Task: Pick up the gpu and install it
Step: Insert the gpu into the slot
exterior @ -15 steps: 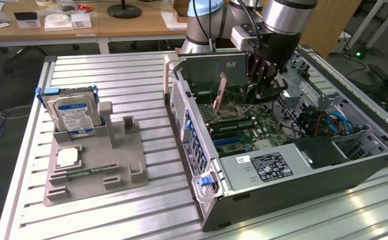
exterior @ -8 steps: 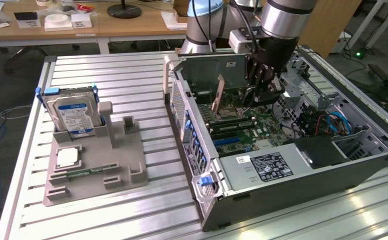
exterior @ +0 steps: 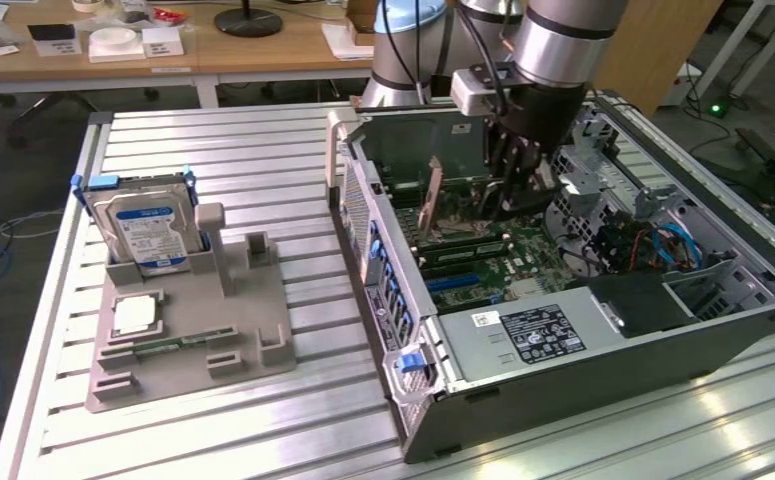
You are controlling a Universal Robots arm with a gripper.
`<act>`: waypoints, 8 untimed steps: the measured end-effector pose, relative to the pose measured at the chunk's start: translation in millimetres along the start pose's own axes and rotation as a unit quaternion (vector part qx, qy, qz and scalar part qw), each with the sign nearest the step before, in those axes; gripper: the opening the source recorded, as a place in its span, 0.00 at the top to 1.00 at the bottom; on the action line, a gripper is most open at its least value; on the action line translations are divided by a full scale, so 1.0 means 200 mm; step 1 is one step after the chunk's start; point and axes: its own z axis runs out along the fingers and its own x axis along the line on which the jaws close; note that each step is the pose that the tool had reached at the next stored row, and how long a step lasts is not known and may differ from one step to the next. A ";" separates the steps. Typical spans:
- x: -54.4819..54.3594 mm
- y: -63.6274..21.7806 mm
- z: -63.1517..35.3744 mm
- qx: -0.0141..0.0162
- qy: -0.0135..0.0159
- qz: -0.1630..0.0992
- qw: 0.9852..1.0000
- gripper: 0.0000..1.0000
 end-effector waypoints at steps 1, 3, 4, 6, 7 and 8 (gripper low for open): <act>0.00 0.000 0.004 0.000 0.000 0.000 1.000 0.72; 0.01 0.005 0.012 -0.001 0.000 0.000 1.000 0.72; 0.01 0.013 0.016 -0.001 0.000 0.000 1.000 0.72; 0.01 0.029 0.024 -0.002 0.000 0.000 1.000 0.72; 0.01 0.032 0.030 -0.002 0.000 0.000 1.000 0.72; 0.01 0.032 0.035 -0.002 0.000 0.000 1.000 0.72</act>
